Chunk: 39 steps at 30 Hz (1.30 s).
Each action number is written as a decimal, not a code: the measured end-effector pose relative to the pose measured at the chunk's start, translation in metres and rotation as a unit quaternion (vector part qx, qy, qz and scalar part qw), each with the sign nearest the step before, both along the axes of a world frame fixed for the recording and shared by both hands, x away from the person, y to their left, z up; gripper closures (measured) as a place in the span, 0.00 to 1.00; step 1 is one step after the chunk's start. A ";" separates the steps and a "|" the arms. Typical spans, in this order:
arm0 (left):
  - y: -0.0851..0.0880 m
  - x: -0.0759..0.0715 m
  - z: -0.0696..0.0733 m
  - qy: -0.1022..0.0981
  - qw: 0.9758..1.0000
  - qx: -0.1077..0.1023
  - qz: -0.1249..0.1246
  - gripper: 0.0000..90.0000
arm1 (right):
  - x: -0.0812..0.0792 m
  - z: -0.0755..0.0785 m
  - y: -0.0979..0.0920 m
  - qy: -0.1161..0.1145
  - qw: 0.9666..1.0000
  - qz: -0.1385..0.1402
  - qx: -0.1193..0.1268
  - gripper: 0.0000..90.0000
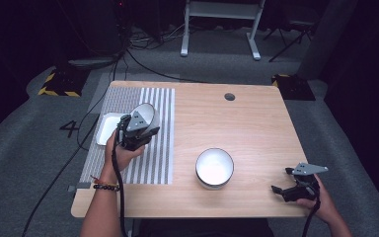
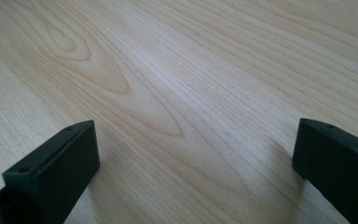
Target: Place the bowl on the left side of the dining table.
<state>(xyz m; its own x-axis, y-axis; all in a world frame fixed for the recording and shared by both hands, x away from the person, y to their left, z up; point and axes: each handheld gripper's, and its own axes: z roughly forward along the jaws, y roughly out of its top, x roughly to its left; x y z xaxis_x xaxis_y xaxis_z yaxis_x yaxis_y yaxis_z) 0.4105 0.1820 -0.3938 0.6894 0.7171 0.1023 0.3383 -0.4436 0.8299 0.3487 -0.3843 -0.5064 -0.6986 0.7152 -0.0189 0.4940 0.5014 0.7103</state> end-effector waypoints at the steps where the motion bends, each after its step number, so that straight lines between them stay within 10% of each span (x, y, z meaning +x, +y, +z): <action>1: 0.003 0.002 -0.001 0.005 1.000 0.004 0.007 0.89 | 0.000 0.000 0.000 0.000 1.000 0.000 0.000 0.01; 20: 0.032 0.019 -0.004 0.026 0.998 0.022 0.045 0.89 | 0.000 0.000 0.000 0.000 1.000 0.000 0.000 0.01; 39: 0.054 0.034 -0.016 0.061 0.992 0.065 0.093 0.89 | 0.000 0.000 0.000 0.000 1.000 0.000 0.000 0.01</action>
